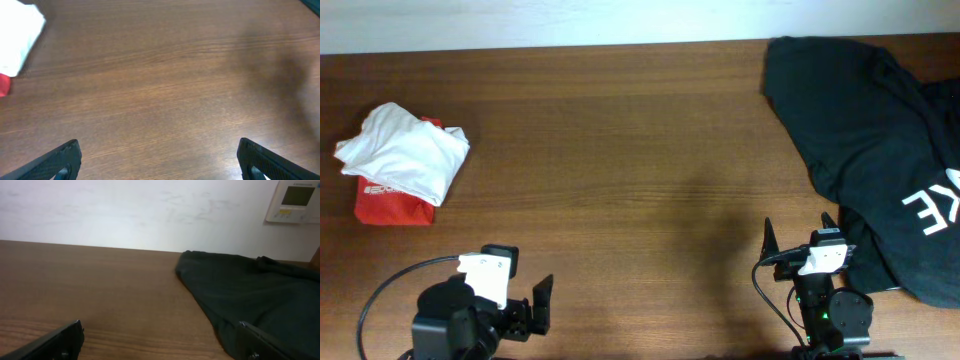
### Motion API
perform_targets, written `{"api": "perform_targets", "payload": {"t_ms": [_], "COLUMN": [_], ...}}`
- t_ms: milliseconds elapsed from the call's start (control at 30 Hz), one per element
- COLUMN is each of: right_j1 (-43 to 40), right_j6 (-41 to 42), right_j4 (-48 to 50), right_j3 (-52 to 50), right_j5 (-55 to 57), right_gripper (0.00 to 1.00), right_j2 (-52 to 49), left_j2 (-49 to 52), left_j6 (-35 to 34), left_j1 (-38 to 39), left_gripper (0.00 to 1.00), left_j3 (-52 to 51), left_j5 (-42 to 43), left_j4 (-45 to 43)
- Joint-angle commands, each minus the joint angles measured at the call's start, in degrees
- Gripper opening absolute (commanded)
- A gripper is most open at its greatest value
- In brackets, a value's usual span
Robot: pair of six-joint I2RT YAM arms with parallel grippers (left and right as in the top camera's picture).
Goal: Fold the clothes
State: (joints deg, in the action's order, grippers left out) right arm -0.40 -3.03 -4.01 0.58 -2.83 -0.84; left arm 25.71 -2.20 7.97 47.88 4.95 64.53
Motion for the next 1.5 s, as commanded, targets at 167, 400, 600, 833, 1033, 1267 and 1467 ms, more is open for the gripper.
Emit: {"api": "perform_targets", "payload": {"t_ms": [167,400,600,833,1033,1267,1467], "right_j1": [-0.37,-0.37,-0.37,-0.37,-0.37,-0.37,-0.37], "right_j6": [0.04,0.04,0.04,0.04,0.04,0.04,0.04], "right_j4": [-0.28,-0.28,-0.28,-0.28,-0.28,-0.26,-0.28], "right_j3": [-0.26,-0.26,-0.26,-0.26,-0.26,-0.26,-0.26], "right_j5": [-0.11,-0.11,-0.11,-0.11,-0.11,-0.11,-0.11], "right_gripper": [0.99,0.99,0.99,0.99,0.99,0.99,0.99], "right_j2": [0.59,0.59,0.59,0.59,0.59,0.59,0.59], "left_j2": [-4.63,-12.50,-20.96,-25.44,-25.44,-25.44,-25.44], "left_j6": [2.08,2.16,6.78,12.70,11.26,11.28,11.28], "left_j1": [-8.39,-10.16,-10.16,-10.05,-9.92,-9.51,-9.51], "left_gripper": [0.99,0.99,0.99,0.99,0.99,0.99,0.99], "left_j3": [-14.47,-33.94,-46.71,-47.34,-47.34,-47.34,-47.34], "left_j5": [-1.38,0.15,0.17,0.79,1.49,1.66,1.66], "left_j4": [-19.06,-47.65,-68.67,-63.43,-60.33,-60.39,-60.39]}}
